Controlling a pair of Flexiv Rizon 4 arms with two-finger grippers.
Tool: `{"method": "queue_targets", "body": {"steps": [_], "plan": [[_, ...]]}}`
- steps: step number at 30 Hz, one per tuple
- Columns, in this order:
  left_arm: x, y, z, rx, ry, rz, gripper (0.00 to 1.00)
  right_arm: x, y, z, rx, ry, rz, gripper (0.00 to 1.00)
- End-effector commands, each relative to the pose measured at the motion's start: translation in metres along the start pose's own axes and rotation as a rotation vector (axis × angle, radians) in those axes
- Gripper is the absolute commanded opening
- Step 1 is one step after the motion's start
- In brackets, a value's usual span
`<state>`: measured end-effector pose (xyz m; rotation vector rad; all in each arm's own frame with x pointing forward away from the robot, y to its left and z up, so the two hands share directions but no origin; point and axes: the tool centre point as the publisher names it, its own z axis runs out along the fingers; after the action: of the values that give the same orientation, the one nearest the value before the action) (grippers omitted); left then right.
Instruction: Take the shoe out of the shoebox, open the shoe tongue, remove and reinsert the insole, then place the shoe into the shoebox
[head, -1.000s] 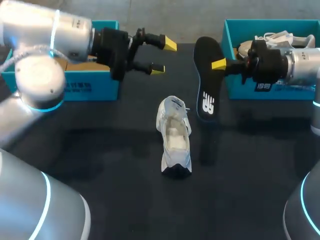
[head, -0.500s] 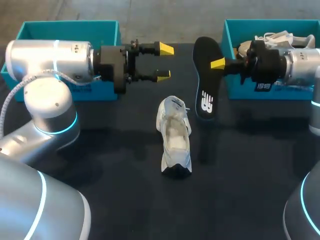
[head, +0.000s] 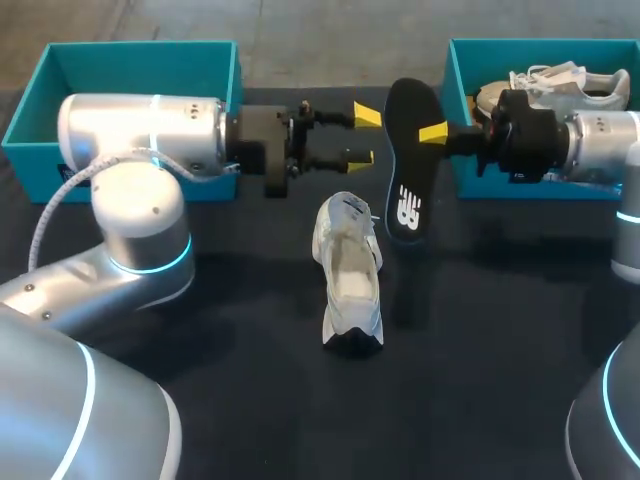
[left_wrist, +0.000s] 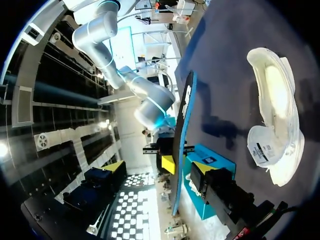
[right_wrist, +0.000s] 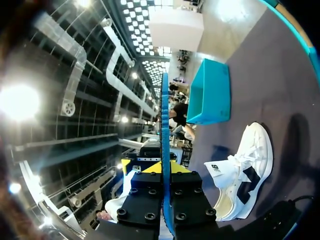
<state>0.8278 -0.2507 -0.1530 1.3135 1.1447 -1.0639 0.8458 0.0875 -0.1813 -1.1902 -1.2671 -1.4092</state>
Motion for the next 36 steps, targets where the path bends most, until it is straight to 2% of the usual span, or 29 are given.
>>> {"method": "queue_targets", "body": {"steps": [1, 6, 7, 8, 11, 17, 20, 25, 31, 32, 34, 35, 36], "plan": [[0.009, 0.007, 0.011, 0.009, 0.000, 0.001, 0.78, 0.008, -0.005, 0.000, -0.014, -0.008, 0.000, 0.00], [0.014, 0.010, 0.019, 0.009, -0.001, 0.007, 0.71, 0.011, -0.007, 0.005, -0.010, 0.000, 0.004, 0.00], [0.013, 0.011, 0.021, 0.004, -0.003, 0.008, 0.66, 0.011, -0.008, 0.006, -0.006, -0.001, 0.007, 0.00], [0.012, 0.012, 0.022, 0.003, -0.006, 0.008, 0.57, 0.011, -0.008, 0.007, -0.001, -0.004, 0.009, 0.00], [0.012, 0.014, 0.027, 0.003, -0.010, 0.014, 0.50, 0.011, -0.009, 0.011, 0.020, -0.016, 0.016, 0.00], [0.011, 0.016, 0.030, 0.002, -0.018, 0.023, 0.45, 0.005, -0.013, 0.022, 0.072, -0.040, 0.035, 0.00], [0.012, 0.017, 0.030, 0.003, -0.013, 0.025, 0.39, 0.004, -0.013, 0.023, 0.076, -0.040, 0.037, 0.00], [0.014, 0.014, 0.030, 0.010, -0.007, 0.023, 0.36, 0.005, -0.013, 0.025, 0.077, -0.040, 0.035, 0.00], [0.016, 0.010, 0.031, 0.011, -0.013, 0.017, 0.25, 0.005, -0.012, 0.024, 0.073, -0.043, 0.035, 0.00], [0.017, 0.009, 0.031, 0.011, -0.005, 0.012, 0.16, 0.006, -0.012, 0.023, 0.072, -0.044, 0.034, 0.00], [0.019, 0.008, 0.032, 0.007, -0.003, 0.004, 0.09, 0.006, -0.012, 0.024, 0.073, -0.044, 0.034, 0.00], [0.020, 0.008, 0.032, 0.008, -0.001, 0.003, 0.02, 0.006, -0.013, 0.024, 0.074, -0.043, 0.034, 0.00], [0.021, 0.008, 0.032, 0.007, 0.001, -0.001, 0.00, 0.006, -0.013, 0.025, 0.075, -0.042, 0.035, 0.00]]}}
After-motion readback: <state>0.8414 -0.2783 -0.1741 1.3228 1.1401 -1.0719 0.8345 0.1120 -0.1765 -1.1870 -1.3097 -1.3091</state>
